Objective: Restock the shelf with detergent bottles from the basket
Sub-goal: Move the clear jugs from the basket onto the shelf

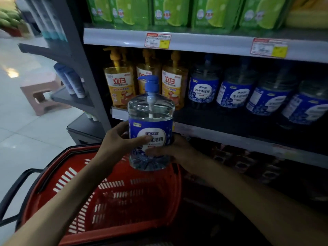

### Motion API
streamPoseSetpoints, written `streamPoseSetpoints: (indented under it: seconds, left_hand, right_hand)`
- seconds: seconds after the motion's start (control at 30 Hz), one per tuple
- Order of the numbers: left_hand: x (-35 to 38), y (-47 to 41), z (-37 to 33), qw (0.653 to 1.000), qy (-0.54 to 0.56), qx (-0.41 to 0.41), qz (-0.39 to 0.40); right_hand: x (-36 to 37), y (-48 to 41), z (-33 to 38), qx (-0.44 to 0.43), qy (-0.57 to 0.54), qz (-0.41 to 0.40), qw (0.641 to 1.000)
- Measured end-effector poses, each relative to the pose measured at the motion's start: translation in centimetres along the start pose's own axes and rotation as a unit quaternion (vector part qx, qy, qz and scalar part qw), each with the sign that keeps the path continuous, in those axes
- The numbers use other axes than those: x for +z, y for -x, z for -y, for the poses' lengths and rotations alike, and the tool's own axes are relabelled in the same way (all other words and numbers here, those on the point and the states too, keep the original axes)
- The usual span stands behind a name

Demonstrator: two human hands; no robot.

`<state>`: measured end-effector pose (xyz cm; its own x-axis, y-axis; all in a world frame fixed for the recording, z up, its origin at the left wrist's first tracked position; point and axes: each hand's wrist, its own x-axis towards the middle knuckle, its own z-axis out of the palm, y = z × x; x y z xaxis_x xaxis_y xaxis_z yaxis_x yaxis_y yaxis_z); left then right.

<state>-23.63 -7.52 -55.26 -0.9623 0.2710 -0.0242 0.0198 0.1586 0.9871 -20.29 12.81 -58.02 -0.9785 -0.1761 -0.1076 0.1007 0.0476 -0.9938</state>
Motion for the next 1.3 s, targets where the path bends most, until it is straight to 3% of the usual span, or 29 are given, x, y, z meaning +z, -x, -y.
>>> streamPoseSetpoints:
  seconds: [0.2, 0.43, 0.7, 1.03, 1.3]
  left_hand:
    - [5.9, -3.2, -1.5, 0.997, -0.033, 0.042, 0.048]
    - [10.2, -5.5, -1.5, 0.985, -0.065, 0.141, 0.072]
    - [14.0, -8.1, -2.1, 0.974, -0.054, 0.215, 0.04]
    - [17.4, -13.5, -2.8, 0.981, -0.036, 0.188, -0.008]
    - [18.8, -15.7, -3.6, 0.994, -0.02, 0.107, -0.001]
  right_hand:
    - [-5.5, 0.3, -0.9, -0.025, 0.039, -0.09, 0.995]
    - [-10.6, 2.2, -1.5, -0.143, 0.137, -0.189, 0.962]
    - [-13.2, 1.5, -0.2, -0.197, 0.28, -0.341, 0.876]
    - [-14.7, -2.0, 0.3, -0.126, 0.177, -0.414, 0.884]
    - [-15.3, -3.8, -0.3, -0.126, 0.109, -0.411, 0.896]
